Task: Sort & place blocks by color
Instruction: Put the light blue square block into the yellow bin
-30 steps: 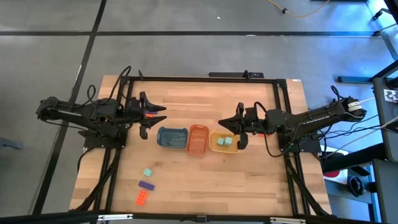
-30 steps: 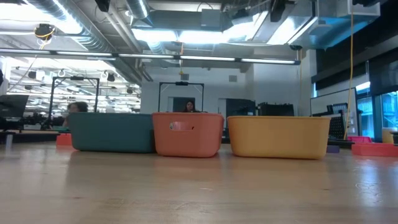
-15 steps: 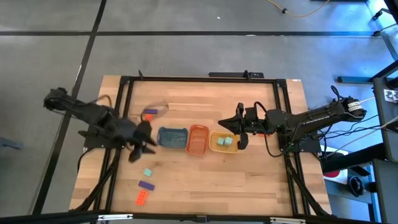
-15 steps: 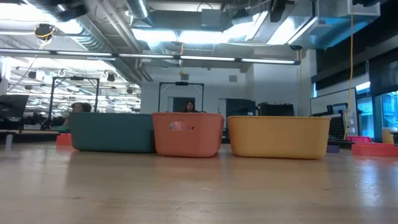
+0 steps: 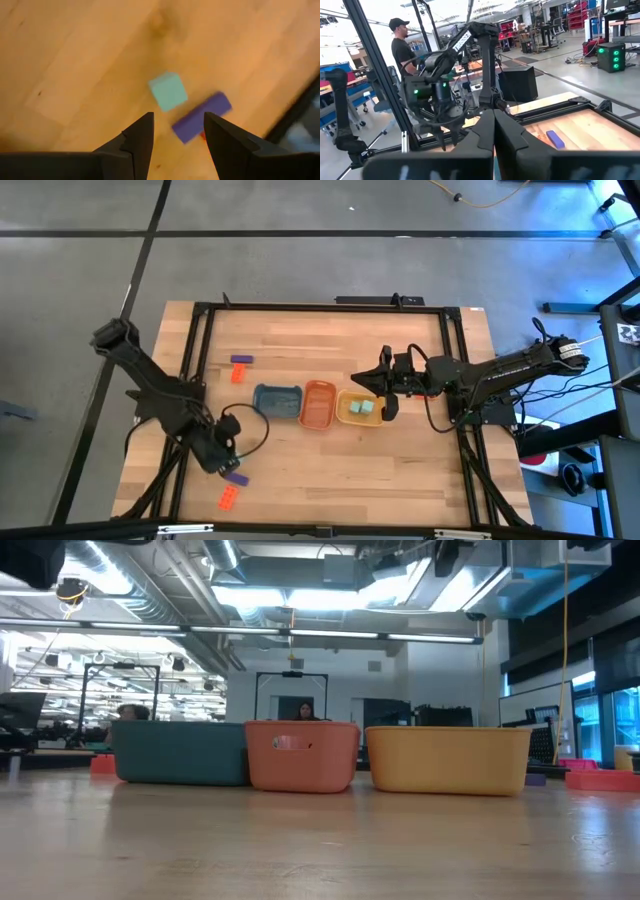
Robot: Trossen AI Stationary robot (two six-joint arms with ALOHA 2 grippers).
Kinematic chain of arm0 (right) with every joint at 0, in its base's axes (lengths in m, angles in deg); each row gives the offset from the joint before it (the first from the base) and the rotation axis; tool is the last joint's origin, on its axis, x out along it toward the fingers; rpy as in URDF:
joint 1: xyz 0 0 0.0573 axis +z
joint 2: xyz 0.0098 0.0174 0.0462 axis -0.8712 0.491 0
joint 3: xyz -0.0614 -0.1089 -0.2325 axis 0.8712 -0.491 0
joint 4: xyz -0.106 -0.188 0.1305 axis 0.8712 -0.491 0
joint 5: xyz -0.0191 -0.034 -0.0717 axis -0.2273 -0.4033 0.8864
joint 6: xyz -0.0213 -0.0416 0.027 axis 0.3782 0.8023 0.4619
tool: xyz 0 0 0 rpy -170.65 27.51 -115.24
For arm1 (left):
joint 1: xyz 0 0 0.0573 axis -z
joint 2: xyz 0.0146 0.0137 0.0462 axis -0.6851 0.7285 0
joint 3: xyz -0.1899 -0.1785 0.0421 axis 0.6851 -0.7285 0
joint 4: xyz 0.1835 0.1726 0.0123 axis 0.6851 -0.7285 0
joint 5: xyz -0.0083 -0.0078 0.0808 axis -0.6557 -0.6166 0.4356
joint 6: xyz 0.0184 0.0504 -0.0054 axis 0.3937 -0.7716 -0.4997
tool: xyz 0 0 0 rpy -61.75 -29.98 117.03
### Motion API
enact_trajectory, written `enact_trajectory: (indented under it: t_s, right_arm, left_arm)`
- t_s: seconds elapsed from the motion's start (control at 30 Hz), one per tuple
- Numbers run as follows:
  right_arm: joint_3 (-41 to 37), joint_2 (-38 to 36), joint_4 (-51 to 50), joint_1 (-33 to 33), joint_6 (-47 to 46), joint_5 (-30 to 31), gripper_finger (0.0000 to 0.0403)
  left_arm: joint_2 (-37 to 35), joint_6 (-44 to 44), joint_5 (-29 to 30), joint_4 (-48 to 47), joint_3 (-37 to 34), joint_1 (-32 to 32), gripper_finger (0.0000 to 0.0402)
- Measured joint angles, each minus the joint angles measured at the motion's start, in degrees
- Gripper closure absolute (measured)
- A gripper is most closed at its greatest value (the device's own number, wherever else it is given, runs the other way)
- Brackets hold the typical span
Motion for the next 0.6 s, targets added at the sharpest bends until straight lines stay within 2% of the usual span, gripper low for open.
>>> enact_trajectory:
  t_s: [0.23,0.6]
  right_arm:
    - [0.0,0.0,-1.4,0.0,-0.1,-0.4,0.0399]
    - [0.0,0.0,-2.3,0.0,-0.1,-1.6,0.0398]
  left_arm:
    - [2.7,7.8,4.6,0.4,0.0,0.9,0.0236]
    - [5.8,12.3,4.3,3.3,0.0,1.7,0.0236]
